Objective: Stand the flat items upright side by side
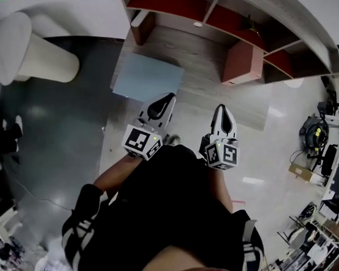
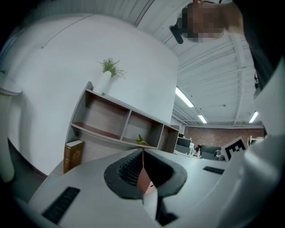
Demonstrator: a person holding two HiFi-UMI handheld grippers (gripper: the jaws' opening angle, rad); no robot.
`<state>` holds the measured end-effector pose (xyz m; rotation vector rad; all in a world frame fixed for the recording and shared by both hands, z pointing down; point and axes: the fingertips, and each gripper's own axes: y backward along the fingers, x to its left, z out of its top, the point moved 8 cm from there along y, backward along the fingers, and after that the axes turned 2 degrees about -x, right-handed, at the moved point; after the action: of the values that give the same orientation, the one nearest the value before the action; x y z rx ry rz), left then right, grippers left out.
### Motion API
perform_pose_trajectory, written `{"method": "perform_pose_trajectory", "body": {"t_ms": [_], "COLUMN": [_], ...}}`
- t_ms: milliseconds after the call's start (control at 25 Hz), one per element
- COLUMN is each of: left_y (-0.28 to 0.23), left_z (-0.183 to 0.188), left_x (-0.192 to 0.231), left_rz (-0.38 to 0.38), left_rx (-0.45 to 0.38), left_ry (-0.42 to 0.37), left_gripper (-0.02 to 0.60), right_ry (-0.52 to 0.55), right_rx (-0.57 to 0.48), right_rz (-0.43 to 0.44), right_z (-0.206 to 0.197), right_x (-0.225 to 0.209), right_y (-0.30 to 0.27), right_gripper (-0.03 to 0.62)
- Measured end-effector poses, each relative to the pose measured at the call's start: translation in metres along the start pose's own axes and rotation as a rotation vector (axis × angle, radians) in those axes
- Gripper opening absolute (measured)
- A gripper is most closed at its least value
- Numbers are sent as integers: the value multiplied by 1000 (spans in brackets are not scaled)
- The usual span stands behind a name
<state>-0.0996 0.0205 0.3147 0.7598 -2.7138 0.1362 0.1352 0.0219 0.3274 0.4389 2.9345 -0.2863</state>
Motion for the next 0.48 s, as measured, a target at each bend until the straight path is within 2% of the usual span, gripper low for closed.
{"method": "perform_pose_trajectory", "body": {"t_ms": [200,360,480], "left_y": [28,42,48], "left_z": [-9,-16,-19], "left_x": [-14,-25,-33], "left_rz": [54,82,89], "left_rx": [12,15,-24], "left_ry": [-6,-21,2], "left_gripper": [28,29,29], "right_ry": [7,17,2], "right_rx": [40,42,27], "right_rz": [87,103,112], "right_z": [-13,-15,-16], "right_x": [20,23,20], "right_y": [20,34,41], "right_gripper": [25,25,29]}}
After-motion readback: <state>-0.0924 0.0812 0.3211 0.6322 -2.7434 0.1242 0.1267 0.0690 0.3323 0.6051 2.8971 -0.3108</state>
